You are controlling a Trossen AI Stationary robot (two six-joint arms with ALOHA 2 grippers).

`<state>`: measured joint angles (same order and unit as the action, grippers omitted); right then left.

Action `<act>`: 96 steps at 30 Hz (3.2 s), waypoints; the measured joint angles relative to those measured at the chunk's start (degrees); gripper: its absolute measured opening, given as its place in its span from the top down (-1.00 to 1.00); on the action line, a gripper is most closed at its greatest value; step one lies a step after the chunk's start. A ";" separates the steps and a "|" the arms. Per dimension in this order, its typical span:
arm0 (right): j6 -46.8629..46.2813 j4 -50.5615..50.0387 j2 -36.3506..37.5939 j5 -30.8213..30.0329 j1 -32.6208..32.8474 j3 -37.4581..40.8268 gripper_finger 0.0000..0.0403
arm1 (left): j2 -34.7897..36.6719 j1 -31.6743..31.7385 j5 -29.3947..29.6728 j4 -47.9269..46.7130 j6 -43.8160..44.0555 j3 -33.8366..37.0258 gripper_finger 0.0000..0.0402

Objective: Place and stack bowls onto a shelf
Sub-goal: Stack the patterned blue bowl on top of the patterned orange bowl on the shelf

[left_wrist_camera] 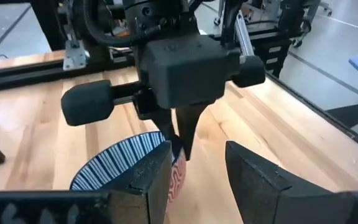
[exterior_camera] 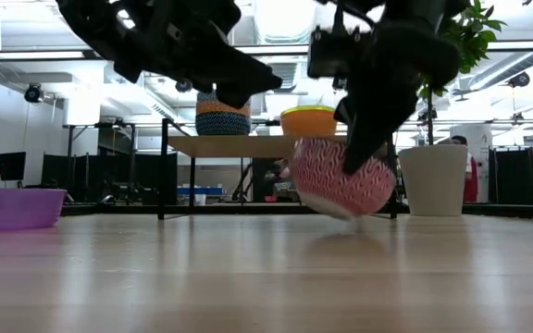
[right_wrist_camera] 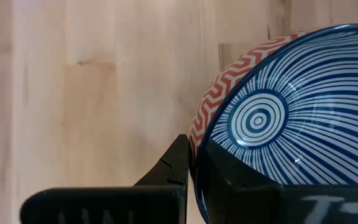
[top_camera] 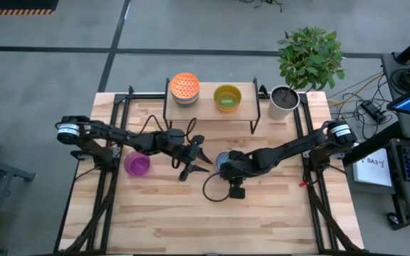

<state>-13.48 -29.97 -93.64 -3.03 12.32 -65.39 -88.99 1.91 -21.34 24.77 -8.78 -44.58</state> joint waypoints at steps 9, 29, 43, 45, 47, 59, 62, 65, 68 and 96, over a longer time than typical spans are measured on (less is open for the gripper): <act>1.09 -0.13 -2.04 -0.18 0.00 0.00 0.94 | -4.40 0.00 0.02 0.84 0.37 0.02 0.33; -0.34 -0.37 -1.27 -2.62 0.02 0.02 0.53 | -5.97 -0.80 -0.17 2.72 2.44 -0.61 0.33; -4.30 -0.13 10.43 -3.04 5.66 3.67 0.52 | -8.50 -2.88 6.49 -0.11 2.62 -3.78 0.33; -5.31 3.45 12.57 -3.12 6.99 6.12 0.52 | -8.52 -2.98 6.65 -3.47 1.67 -5.76 0.33; -6.26 8.12 15.16 -3.33 8.26 9.16 0.52 | -9.38 -2.99 7.15 -7.14 0.00 -8.34 0.33; -6.52 30.30 28.72 -11.99 13.46 25.32 0.51 | -15.90 -3.43 7.45 -31.71 -10.52 -22.97 0.09; -6.02 34.52 30.92 -12.20 13.66 27.83 0.51 | -18.18 -4.04 7.52 -36.33 -12.61 -25.55 0.01; -5.64 37.72 32.29 -12.64 13.68 29.83 0.51 | -20.72 -4.84 8.32 -39.59 -12.95 -27.46 0.00; -4.78 38.07 33.28 -13.29 13.92 31.41 0.51 | -23.32 -5.35 10.44 -40.87 -13.07 -30.08 0.03; -2.41 40.55 33.96 -13.55 14.19 32.83 0.51 | -21.38 -6.95 14.62 -53.72 -15.69 -36.20 0.97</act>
<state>-15.89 10.58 -59.68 -16.58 26.50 -32.56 -110.38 -5.04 -6.72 -28.95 -24.46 -80.77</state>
